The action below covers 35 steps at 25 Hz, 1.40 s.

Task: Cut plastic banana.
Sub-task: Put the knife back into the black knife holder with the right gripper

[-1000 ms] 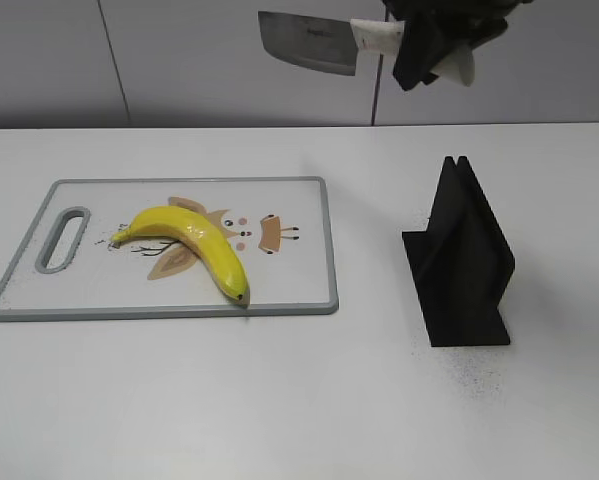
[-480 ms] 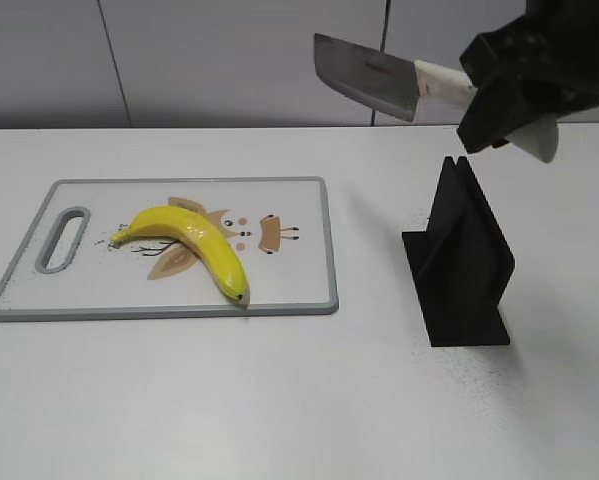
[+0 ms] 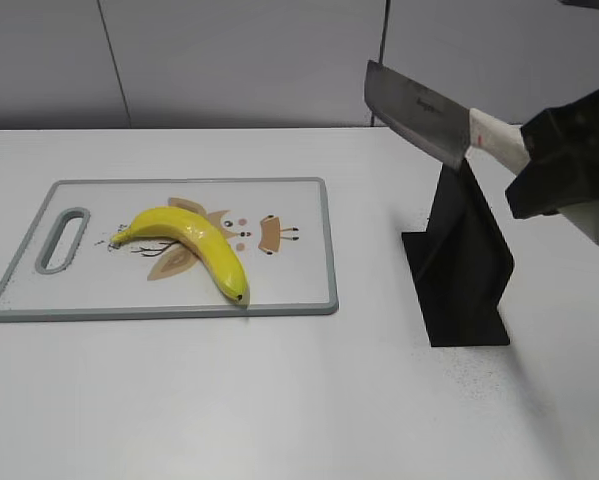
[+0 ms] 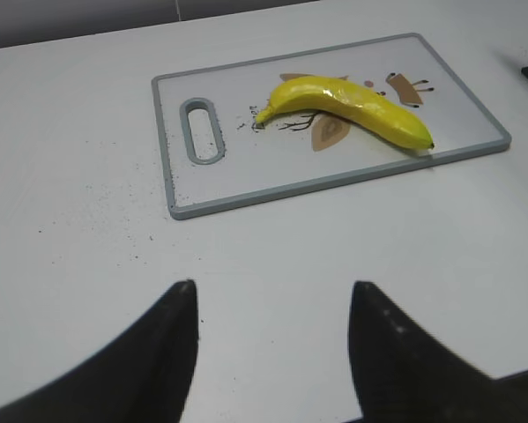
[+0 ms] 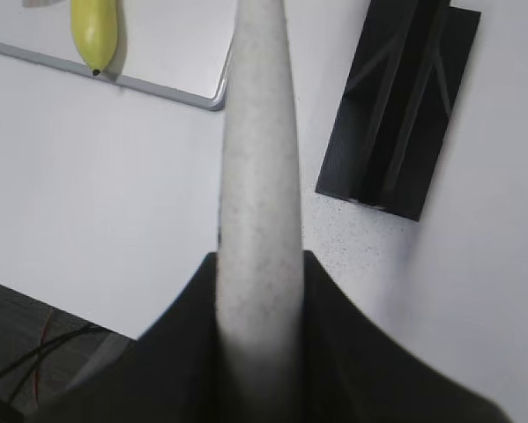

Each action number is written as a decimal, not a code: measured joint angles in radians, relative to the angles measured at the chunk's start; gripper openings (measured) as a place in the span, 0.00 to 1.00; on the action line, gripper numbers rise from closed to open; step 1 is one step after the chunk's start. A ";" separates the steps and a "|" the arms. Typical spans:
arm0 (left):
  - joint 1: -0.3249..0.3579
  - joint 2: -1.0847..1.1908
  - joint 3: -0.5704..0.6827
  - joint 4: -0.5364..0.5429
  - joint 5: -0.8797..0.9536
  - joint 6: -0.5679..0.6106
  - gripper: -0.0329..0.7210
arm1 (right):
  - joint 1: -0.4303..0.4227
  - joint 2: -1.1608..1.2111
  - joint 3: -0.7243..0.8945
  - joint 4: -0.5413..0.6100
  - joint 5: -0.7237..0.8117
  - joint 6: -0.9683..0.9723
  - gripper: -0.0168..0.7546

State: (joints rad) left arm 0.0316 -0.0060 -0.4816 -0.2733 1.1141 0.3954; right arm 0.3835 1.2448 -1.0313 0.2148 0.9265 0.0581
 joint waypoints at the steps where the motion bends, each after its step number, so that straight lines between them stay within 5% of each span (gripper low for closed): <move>1: 0.000 0.000 0.002 0.000 -0.003 -0.001 0.75 | 0.000 -0.021 0.020 0.000 -0.009 0.009 0.23; 20: 0.000 0.000 0.005 -0.044 -0.006 -0.002 0.75 | 0.004 -0.162 0.236 -0.103 -0.201 0.274 0.23; 29: 0.000 0.000 0.005 -0.045 -0.006 -0.002 0.75 | 0.239 -0.125 0.242 -0.473 -0.229 0.730 0.23; 35: 0.000 0.000 0.005 -0.045 -0.006 -0.002 0.75 | 0.272 -0.100 0.242 -0.603 -0.200 0.856 0.23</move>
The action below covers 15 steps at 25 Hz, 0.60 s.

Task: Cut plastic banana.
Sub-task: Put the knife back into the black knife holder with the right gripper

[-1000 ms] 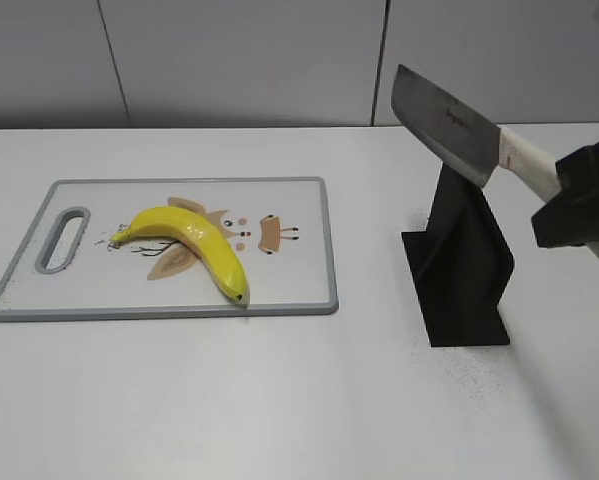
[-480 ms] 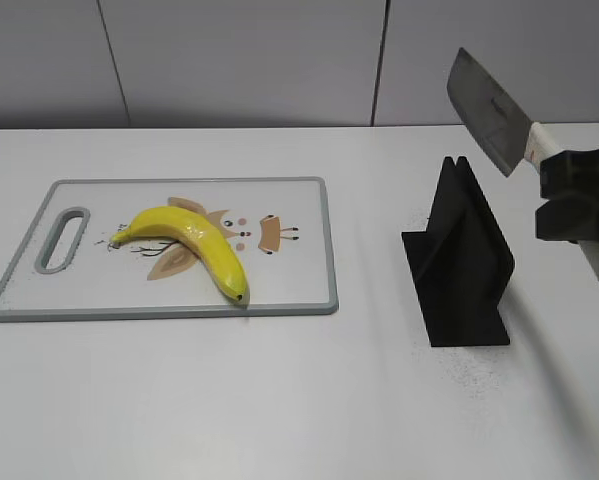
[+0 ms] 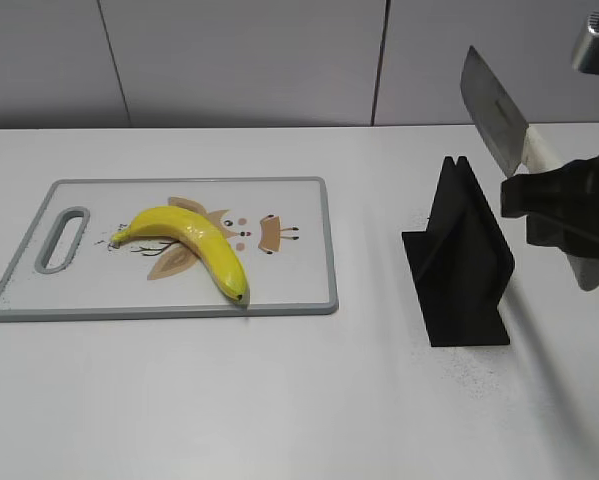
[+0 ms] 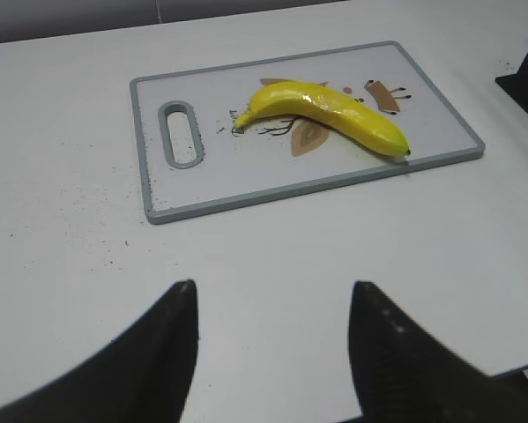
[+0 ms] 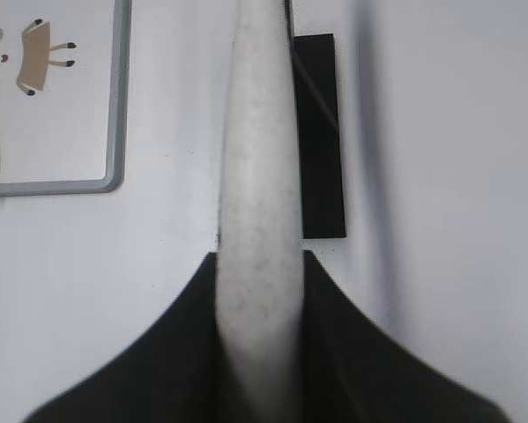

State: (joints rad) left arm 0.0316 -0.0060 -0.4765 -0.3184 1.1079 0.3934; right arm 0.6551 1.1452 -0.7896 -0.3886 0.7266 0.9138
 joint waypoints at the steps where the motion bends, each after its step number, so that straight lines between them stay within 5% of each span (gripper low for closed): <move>1: 0.000 0.000 0.000 0.000 0.000 0.000 0.75 | 0.001 0.004 0.000 -0.001 -0.002 0.002 0.23; 15: 0.000 0.000 0.000 0.000 -0.001 0.000 0.74 | 0.001 0.133 0.039 -0.011 -0.003 -0.008 0.23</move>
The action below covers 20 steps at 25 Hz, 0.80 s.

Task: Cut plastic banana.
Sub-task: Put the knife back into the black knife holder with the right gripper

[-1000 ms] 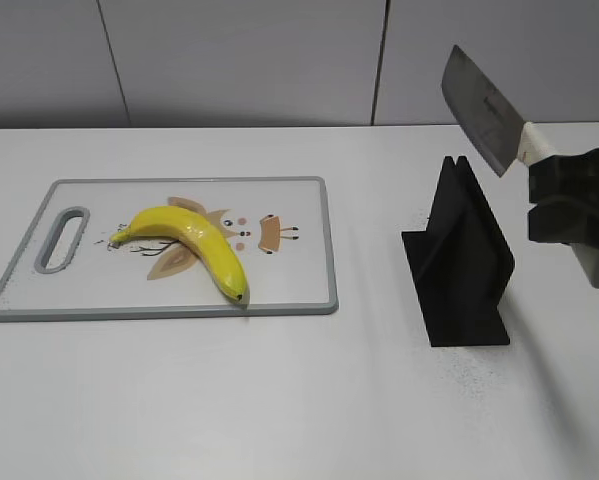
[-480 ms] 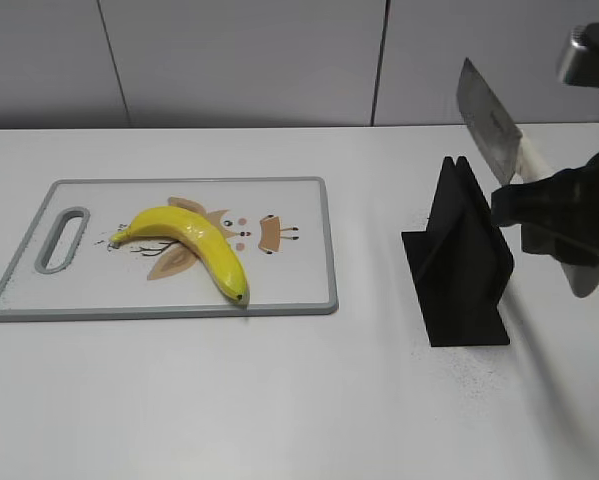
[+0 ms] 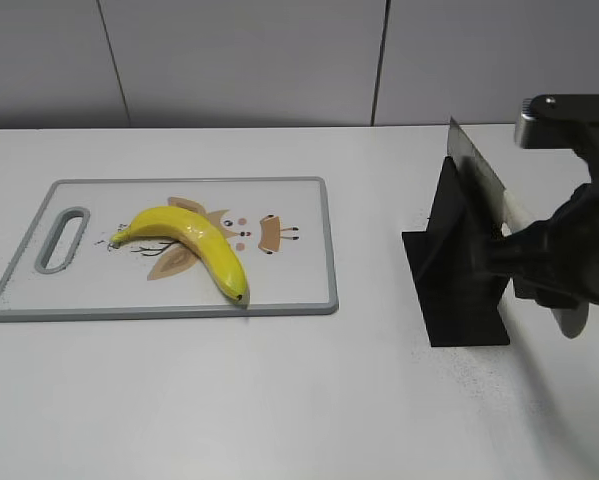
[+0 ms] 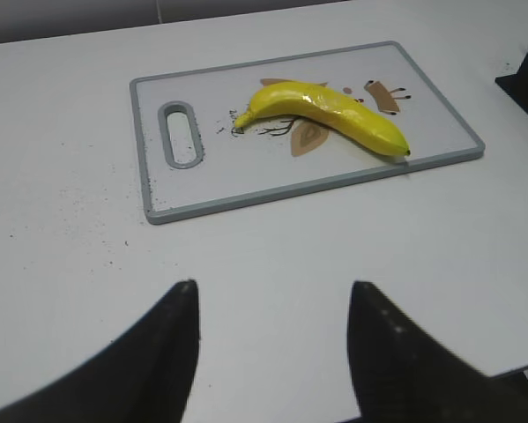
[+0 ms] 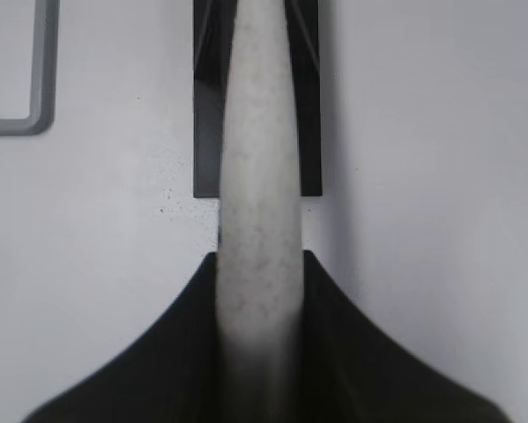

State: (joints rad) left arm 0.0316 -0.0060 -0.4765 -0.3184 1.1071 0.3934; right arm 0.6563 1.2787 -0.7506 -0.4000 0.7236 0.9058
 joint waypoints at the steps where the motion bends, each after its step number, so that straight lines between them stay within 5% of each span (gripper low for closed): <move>1: 0.000 0.000 0.000 0.000 0.000 0.000 0.74 | 0.000 0.002 0.006 -0.003 -0.002 -0.002 0.23; 20: 0.000 0.000 0.000 0.000 0.000 0.000 0.74 | 0.000 0.083 0.020 -0.040 -0.063 -0.002 0.23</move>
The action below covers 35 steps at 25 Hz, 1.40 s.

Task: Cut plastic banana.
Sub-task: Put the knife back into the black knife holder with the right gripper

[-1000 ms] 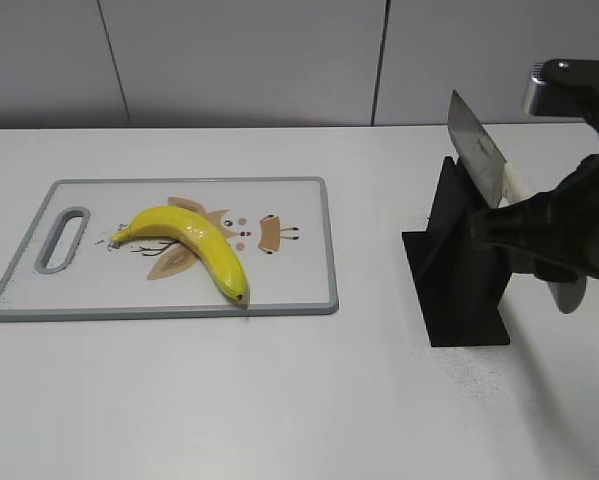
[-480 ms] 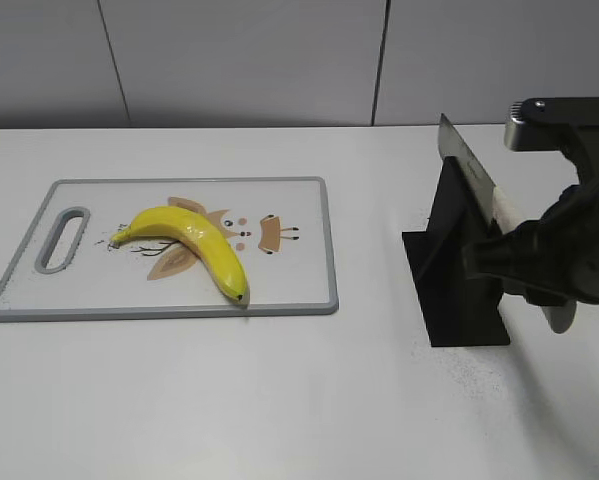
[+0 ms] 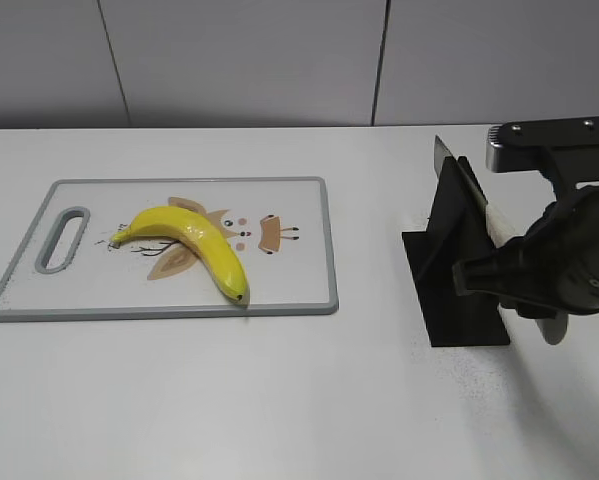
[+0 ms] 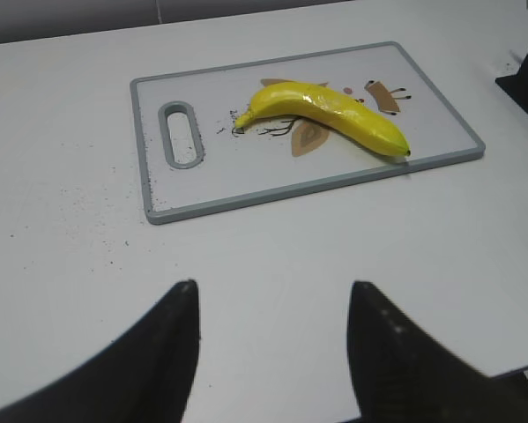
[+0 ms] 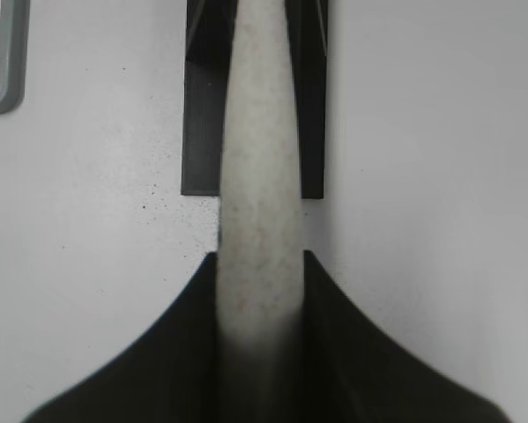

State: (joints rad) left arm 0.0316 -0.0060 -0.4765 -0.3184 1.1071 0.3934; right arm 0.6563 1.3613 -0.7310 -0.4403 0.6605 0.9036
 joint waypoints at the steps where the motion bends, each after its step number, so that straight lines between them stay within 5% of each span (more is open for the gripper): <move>1: 0.000 0.000 0.000 0.000 0.000 0.000 0.74 | 0.000 0.000 0.000 0.000 0.002 0.000 0.23; 4: 0.000 0.000 0.000 0.000 0.000 0.000 0.74 | 0.000 0.000 0.000 0.006 0.003 0.000 0.29; 9: 0.000 0.000 0.000 0.000 0.000 0.000 0.74 | 0.000 0.000 -0.033 0.038 0.027 -0.004 0.72; 12: 0.000 0.000 0.000 0.000 0.000 0.000 0.74 | 0.000 0.000 -0.087 0.040 0.072 -0.052 0.85; 23: 0.000 0.000 0.000 0.000 -0.001 0.000 0.74 | 0.000 -0.328 -0.186 0.264 0.259 -0.599 0.84; 35: 0.000 0.000 0.000 0.000 -0.001 0.000 0.74 | 0.000 -1.014 0.116 0.374 0.326 -0.826 0.76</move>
State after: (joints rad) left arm 0.0316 -0.0060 -0.4765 -0.3184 1.1061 0.3934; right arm 0.6563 0.3470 -0.6146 -0.0660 0.9864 0.0773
